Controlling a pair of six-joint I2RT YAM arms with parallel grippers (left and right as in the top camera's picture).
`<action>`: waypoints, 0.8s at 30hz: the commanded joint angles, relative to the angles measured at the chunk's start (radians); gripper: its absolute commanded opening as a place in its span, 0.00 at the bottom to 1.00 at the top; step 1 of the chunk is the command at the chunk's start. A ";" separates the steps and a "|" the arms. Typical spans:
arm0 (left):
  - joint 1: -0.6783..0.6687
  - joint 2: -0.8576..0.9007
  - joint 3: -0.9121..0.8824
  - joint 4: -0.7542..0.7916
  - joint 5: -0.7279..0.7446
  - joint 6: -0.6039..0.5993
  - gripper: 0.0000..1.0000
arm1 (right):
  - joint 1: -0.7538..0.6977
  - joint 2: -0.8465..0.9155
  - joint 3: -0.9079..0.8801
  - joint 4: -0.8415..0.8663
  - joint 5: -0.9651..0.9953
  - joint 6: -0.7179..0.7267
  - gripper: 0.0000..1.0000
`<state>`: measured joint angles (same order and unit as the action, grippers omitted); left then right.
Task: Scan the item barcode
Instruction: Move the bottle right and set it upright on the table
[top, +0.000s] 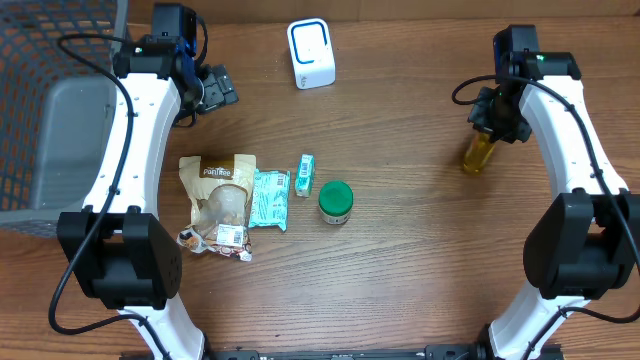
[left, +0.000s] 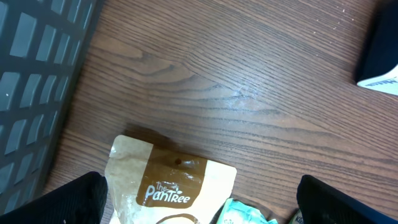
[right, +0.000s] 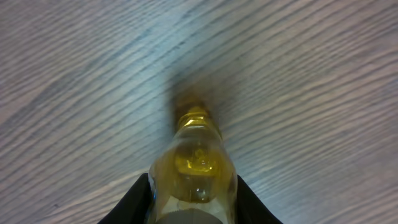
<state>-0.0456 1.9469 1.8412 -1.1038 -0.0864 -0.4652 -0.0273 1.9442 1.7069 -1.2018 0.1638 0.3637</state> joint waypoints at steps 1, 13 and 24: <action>-0.001 -0.013 0.019 0.001 0.005 -0.010 1.00 | -0.004 -0.016 0.000 0.015 -0.035 0.006 0.27; -0.001 -0.013 0.019 0.001 0.005 -0.010 1.00 | -0.004 -0.016 -0.001 0.012 -0.035 0.006 0.53; -0.001 -0.013 0.018 0.001 0.005 -0.010 1.00 | -0.004 -0.016 0.000 0.037 -0.026 -0.002 0.68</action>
<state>-0.0456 1.9469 1.8412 -1.1038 -0.0864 -0.4652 -0.0273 1.9442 1.7069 -1.1908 0.1276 0.3660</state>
